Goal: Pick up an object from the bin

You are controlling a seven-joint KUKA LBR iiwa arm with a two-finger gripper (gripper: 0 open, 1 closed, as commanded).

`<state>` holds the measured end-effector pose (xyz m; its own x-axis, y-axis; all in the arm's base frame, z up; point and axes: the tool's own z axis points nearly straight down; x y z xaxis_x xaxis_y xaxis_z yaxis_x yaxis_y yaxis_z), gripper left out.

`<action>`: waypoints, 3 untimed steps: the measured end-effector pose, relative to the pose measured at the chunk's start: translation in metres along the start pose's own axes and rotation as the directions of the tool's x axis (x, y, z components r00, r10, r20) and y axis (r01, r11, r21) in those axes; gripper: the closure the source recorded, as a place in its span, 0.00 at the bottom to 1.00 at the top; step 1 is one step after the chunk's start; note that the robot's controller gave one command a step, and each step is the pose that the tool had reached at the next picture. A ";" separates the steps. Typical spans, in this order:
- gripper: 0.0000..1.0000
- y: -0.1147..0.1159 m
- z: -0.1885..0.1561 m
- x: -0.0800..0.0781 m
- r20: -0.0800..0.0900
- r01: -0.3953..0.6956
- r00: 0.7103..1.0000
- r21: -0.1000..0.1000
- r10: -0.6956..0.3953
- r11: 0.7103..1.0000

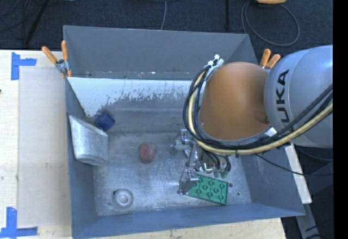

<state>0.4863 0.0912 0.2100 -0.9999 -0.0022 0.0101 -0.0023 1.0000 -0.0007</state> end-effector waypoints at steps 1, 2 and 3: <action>0.00 0.052 0.137 -0.113 0.010 0.434 0.901 0.003 -0.434 0.901; 0.00 0.013 0.108 -0.134 0.010 0.735 0.678 0.010 -0.735 0.678; 0.00 0.034 0.100 -0.127 0.009 0.847 0.532 0.008 -0.847 0.532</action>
Offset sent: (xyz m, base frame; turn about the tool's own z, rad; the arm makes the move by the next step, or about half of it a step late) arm 0.1097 0.0519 -0.1400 -0.4498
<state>0.6121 0.1255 0.1086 -0.5301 -0.8479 -0.0028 -0.8480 0.5301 0.0002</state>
